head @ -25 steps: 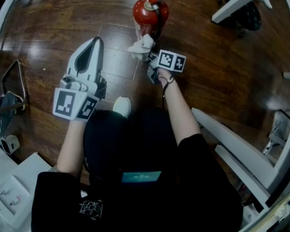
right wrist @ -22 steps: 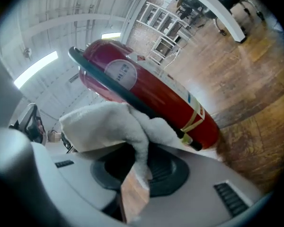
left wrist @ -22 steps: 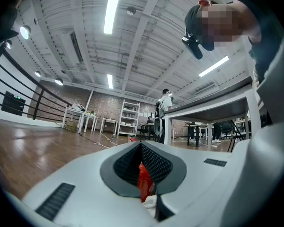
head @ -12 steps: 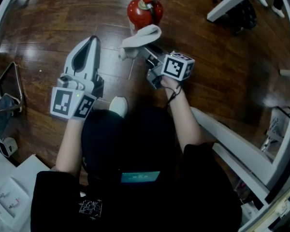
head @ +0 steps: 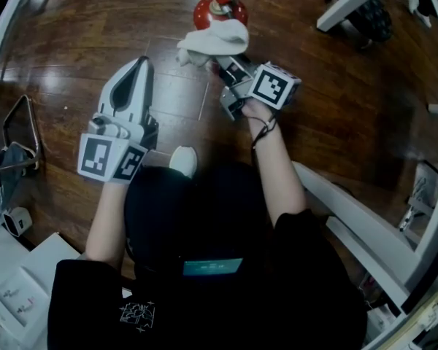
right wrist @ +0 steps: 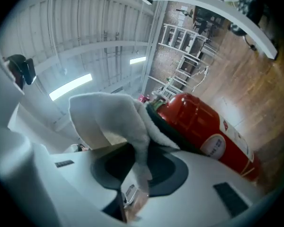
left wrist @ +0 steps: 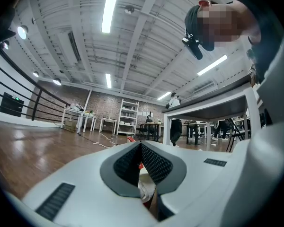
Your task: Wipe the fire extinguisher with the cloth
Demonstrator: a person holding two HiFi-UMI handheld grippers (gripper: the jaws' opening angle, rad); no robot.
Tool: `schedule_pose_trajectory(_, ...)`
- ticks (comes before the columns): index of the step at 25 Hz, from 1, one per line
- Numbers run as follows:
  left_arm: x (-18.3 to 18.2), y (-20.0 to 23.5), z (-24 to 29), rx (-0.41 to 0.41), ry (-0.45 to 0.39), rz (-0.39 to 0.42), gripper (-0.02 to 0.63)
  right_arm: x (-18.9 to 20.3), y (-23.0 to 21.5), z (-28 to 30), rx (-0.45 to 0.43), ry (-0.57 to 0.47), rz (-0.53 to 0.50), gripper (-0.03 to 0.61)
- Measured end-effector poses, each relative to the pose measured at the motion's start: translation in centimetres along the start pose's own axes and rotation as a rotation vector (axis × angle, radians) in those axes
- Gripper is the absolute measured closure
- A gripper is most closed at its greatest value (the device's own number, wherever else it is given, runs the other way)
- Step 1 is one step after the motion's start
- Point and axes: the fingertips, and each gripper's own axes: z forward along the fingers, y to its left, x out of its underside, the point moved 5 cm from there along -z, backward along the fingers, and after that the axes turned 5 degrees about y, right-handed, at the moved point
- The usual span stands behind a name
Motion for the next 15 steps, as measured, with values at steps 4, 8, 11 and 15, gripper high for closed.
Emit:
schedule_pose_trajectory(4,0.0,0.5,-0.2,-0.008,-0.001,-0.006,0.611,2.0,-2.1,-0.8,0.027,-0.003,0.071,0.483)
schedule_pose_trajectory(8,0.1,0.5,-0.2,-0.005,-0.001,-0.009,0.611,5.0,-5.2,-1.1,0.082,0.042,0.133,0.483)
schedule_pose_trajectory(11,0.1,0.4,-0.3,-0.005,-0.002,-0.009,0.611,7.2,-7.7,-1.6,0.147,0.074,0.206,0.483)
schedule_pose_trajectory(15,0.0,0.3,-0.4,-0.005,-0.005,-0.009,0.611,9.6,-10.9,-2.5,0.235,0.118,0.226,0.483)
